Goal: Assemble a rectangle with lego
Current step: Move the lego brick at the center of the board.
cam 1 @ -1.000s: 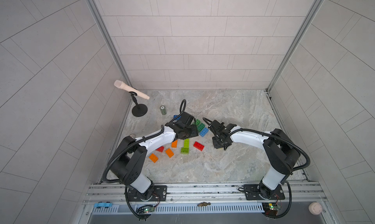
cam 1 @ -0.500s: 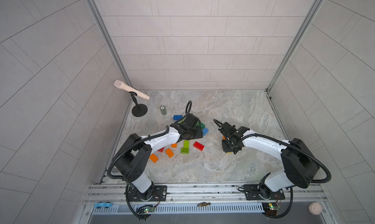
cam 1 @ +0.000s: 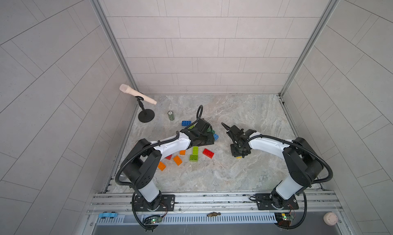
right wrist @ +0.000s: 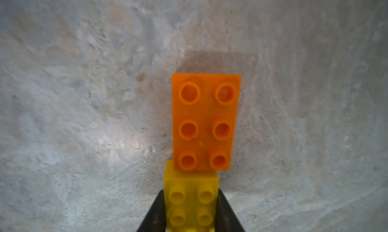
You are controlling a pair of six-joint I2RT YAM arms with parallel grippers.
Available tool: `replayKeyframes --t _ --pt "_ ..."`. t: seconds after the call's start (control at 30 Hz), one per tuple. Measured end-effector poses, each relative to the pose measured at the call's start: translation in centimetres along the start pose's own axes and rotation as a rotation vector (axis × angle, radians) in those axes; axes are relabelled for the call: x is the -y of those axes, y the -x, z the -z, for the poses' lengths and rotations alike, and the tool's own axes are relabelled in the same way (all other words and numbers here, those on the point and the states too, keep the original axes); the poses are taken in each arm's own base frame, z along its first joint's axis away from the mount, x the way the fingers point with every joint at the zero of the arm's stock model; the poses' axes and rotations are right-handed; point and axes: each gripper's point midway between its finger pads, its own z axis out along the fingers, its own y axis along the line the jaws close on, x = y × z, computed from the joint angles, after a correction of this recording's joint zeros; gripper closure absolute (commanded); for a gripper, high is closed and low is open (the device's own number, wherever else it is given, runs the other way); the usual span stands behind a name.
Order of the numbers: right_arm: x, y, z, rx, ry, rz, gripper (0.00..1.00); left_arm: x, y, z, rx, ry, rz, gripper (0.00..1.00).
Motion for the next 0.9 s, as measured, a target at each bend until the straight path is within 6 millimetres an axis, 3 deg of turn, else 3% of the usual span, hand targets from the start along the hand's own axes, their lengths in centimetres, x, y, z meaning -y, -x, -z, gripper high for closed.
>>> replayKeyframes --t 0.9 --pt "0.53 1.03 -0.15 0.022 -0.023 0.043 0.8 -0.07 -0.15 -0.25 -0.007 0.001 0.0 0.41"
